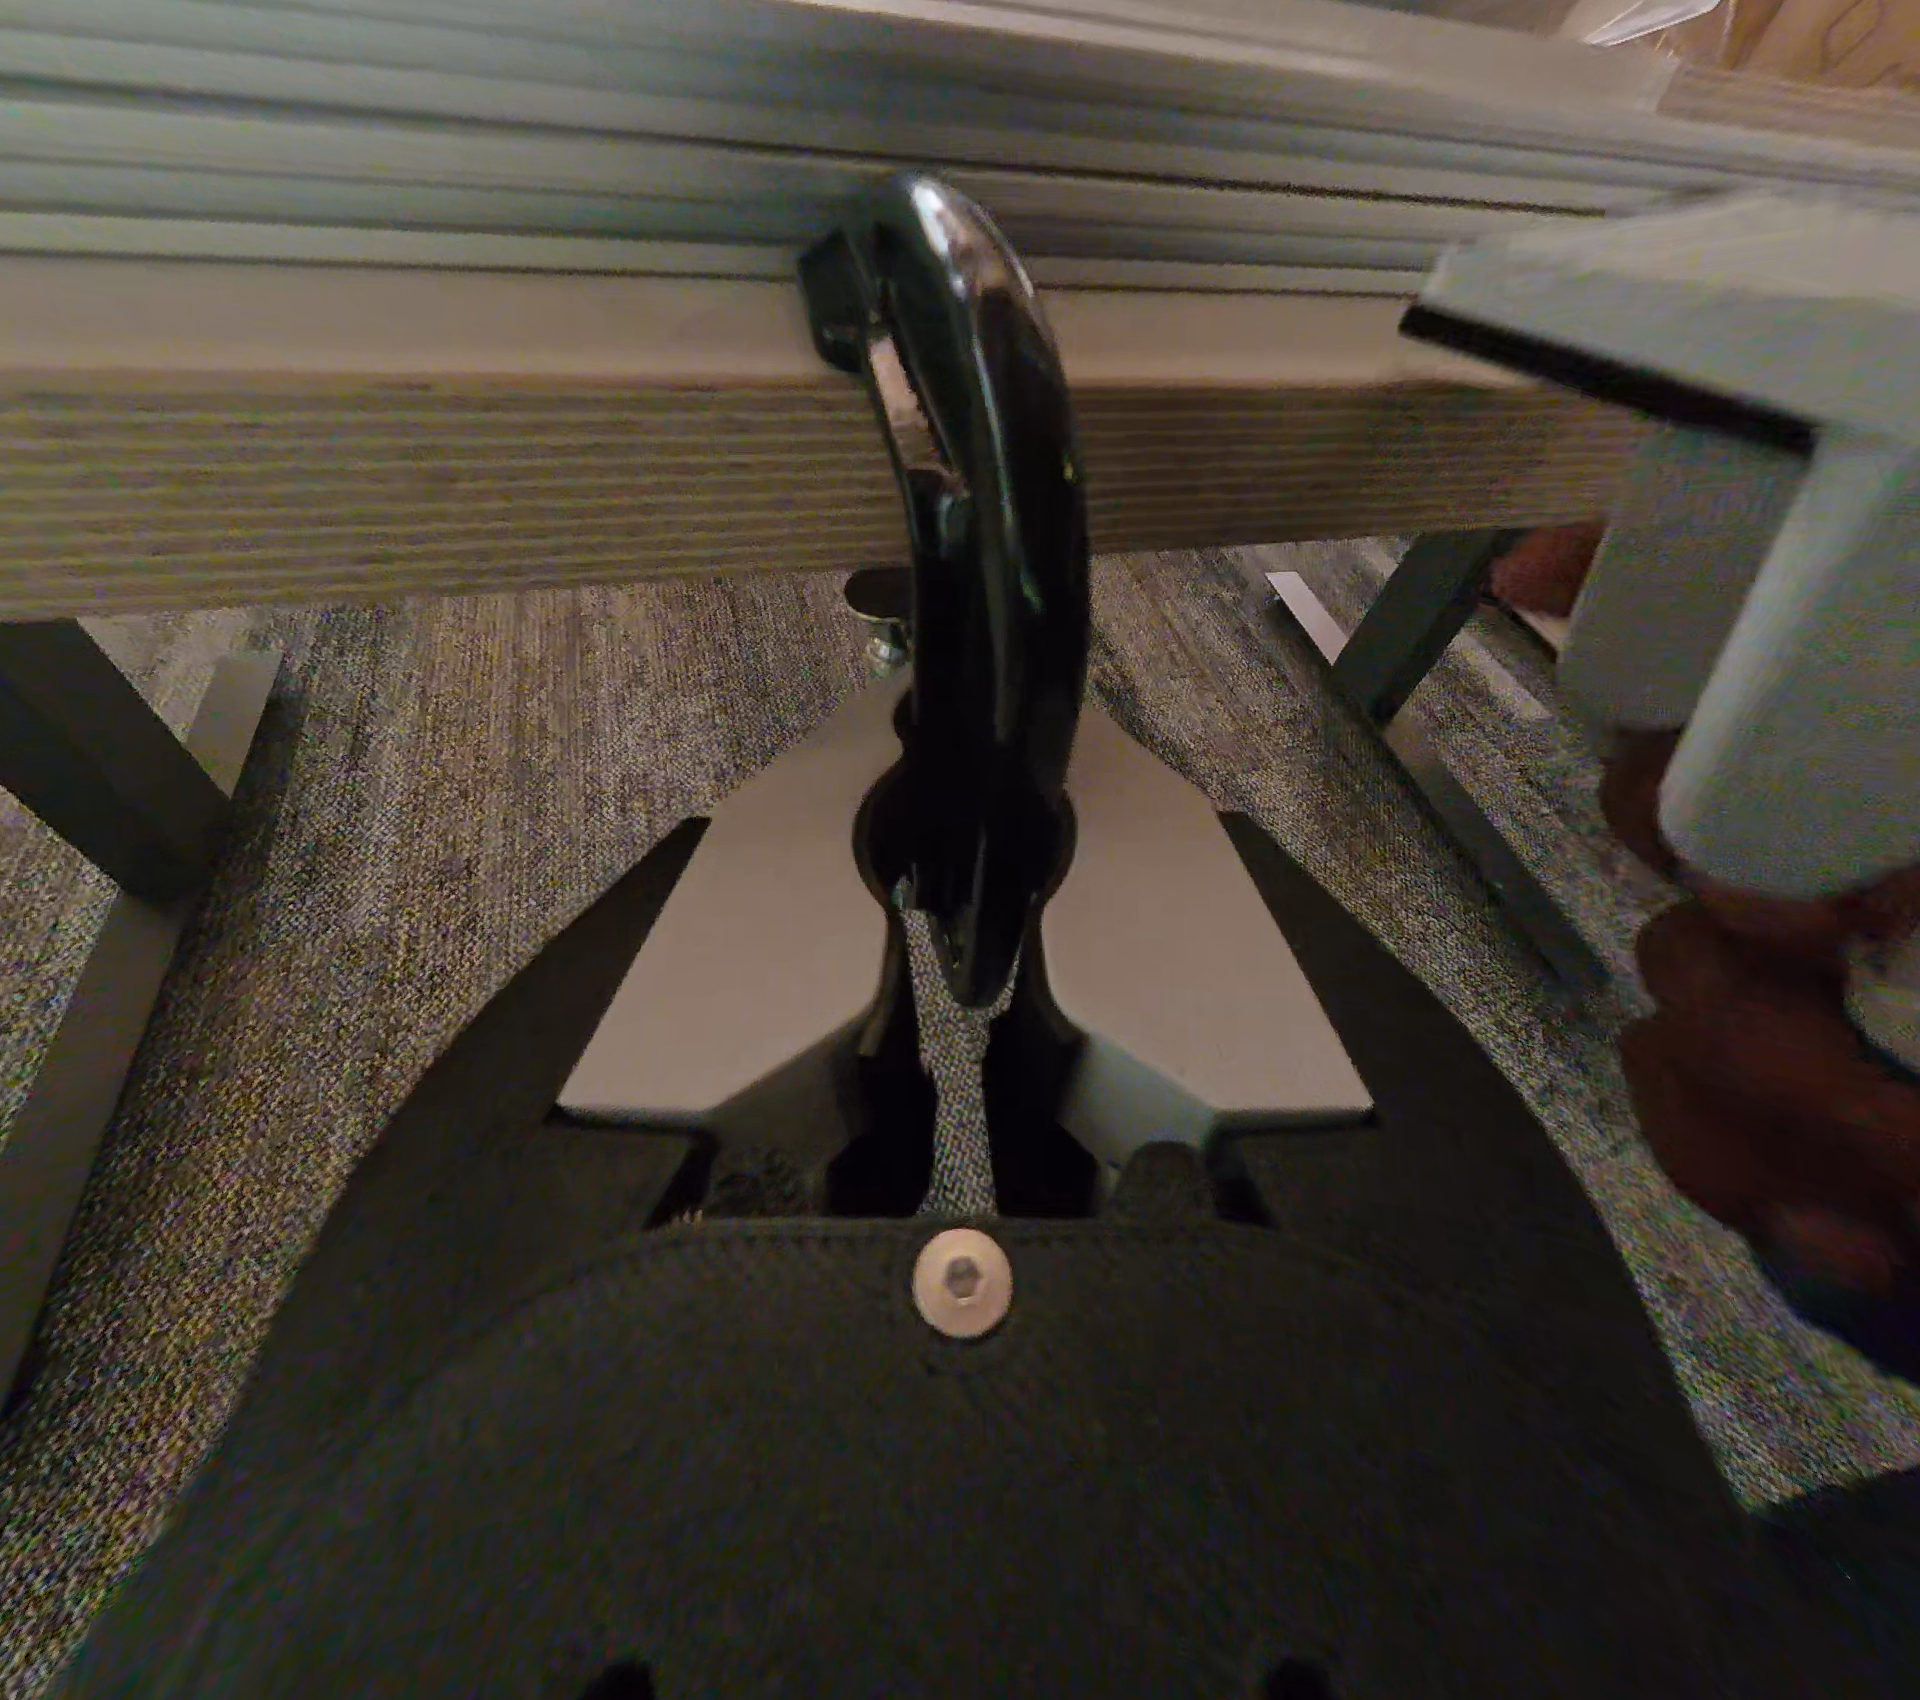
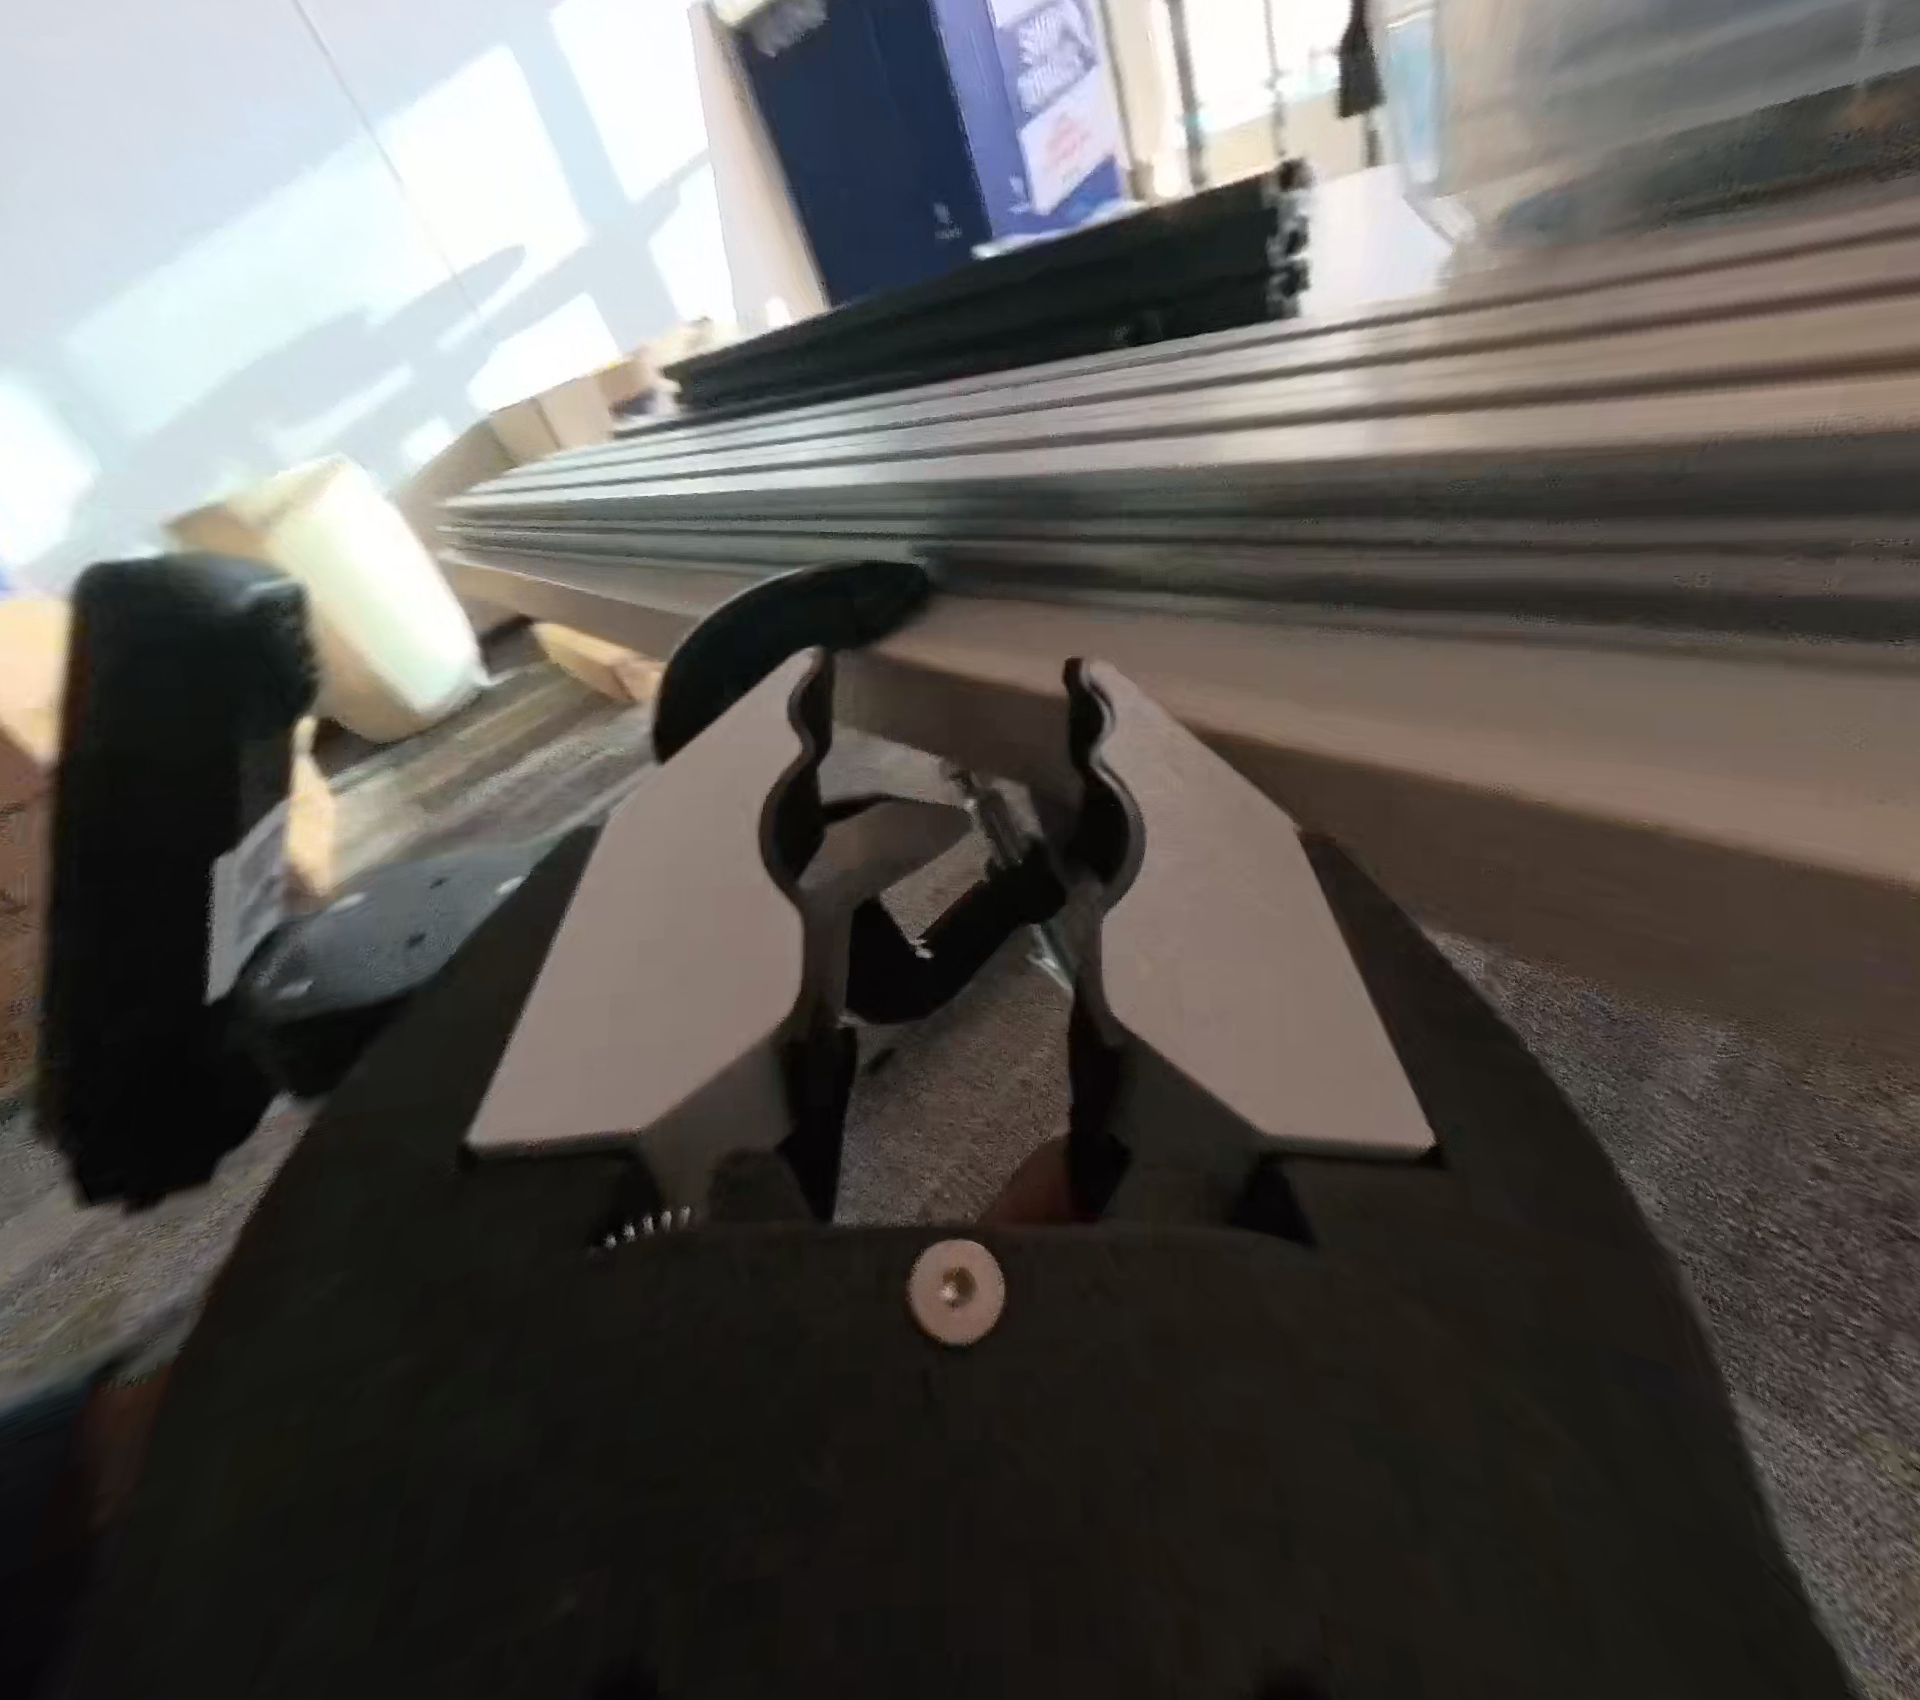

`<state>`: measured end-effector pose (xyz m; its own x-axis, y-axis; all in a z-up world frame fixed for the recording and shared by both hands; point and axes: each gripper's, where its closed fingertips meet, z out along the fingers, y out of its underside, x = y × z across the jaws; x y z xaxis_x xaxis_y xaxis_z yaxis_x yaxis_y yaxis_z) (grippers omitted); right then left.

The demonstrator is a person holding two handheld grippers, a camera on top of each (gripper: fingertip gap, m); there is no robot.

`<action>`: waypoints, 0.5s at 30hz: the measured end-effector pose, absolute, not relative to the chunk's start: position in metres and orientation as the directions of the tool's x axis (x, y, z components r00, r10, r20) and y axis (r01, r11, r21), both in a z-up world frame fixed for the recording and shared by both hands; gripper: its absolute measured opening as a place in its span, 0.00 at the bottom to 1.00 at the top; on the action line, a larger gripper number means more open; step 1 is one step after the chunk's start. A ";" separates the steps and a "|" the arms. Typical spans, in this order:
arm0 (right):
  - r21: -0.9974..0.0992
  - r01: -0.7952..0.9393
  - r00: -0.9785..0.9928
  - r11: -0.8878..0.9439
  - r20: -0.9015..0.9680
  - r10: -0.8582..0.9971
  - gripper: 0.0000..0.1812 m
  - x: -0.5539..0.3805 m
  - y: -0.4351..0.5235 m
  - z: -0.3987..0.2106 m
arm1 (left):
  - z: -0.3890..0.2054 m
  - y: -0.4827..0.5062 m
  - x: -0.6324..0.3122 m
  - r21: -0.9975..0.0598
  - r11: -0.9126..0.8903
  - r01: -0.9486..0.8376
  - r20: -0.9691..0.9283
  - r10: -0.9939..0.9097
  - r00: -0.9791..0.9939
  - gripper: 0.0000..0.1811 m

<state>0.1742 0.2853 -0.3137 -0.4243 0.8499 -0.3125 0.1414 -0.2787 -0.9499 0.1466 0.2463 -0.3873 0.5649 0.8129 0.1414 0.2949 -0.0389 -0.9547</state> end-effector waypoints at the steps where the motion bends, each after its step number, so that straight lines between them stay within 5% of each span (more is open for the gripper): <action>1: -0.954 0.148 -0.407 -0.262 -0.300 0.863 0.26 0.171 0.286 -0.309 | -0.387 0.247 0.147 -0.953 -0.039 0.299 0.145 0.812 0.566 0.08; 15: -0.918 0.309 -0.262 0.250 0.171 0.950 0.38 0.128 0.321 -0.302 | -0.388 0.249 0.148 -0.945 -0.024 0.326 0.178 0.798 0.576 0.08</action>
<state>0.1275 0.3209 -0.3022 -0.2618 0.9499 0.1707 0.3090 0.2500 -0.9176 0.1477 0.2487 -0.3876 0.5758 0.7979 0.1785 0.3263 -0.0241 -0.9450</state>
